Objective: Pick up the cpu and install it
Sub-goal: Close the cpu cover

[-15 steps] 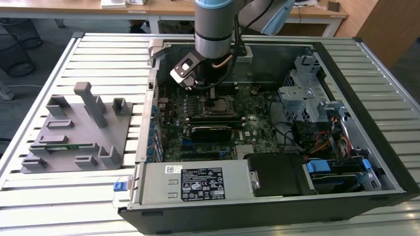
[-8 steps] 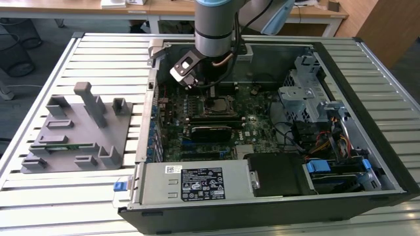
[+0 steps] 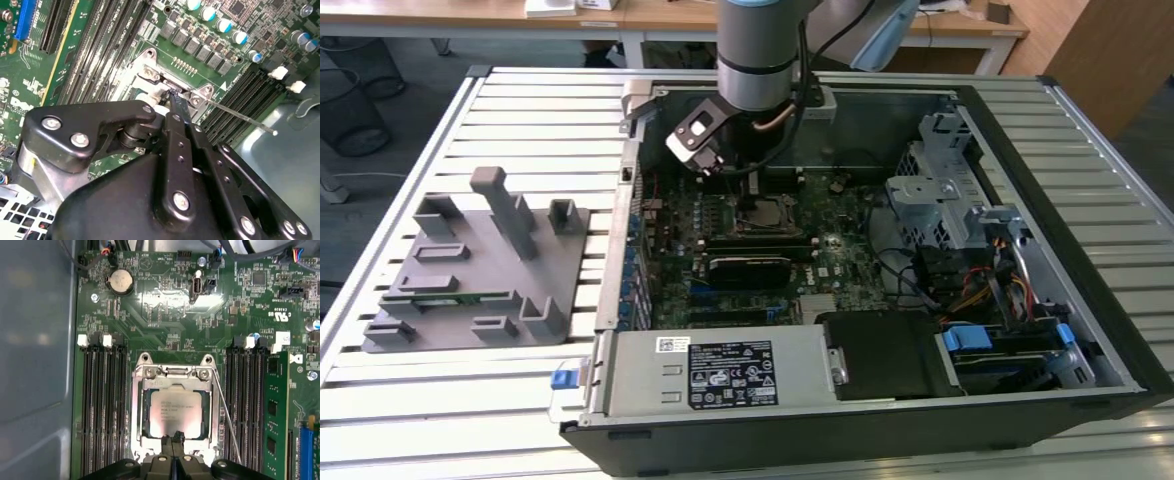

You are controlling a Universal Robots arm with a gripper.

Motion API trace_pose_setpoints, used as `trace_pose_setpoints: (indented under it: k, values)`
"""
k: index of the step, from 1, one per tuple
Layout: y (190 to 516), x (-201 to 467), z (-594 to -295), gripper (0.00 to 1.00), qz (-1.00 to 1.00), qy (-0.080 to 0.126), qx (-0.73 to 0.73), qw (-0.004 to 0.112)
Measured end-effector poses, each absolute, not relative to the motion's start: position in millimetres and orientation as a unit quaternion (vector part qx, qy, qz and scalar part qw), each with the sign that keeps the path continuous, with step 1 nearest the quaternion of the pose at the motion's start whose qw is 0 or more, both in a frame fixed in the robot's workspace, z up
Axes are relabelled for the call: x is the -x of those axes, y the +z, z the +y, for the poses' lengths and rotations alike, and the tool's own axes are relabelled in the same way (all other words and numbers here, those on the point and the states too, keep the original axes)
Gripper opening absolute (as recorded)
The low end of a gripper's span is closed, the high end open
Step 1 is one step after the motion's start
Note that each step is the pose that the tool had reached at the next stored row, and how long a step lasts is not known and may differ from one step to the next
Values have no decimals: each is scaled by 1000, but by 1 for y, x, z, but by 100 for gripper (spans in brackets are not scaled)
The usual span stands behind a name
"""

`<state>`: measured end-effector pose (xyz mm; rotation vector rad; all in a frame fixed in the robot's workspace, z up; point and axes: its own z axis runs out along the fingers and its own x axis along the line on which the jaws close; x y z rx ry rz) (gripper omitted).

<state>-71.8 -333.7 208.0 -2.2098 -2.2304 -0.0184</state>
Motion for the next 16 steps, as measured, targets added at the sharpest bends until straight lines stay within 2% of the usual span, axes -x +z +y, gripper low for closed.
trace_pose_setpoints:
  k: [7,16]
  values:
    - [208,52,-334,11,-710,-2,704,5]
    - [207,43,-334,11,-710,-1,704,6]
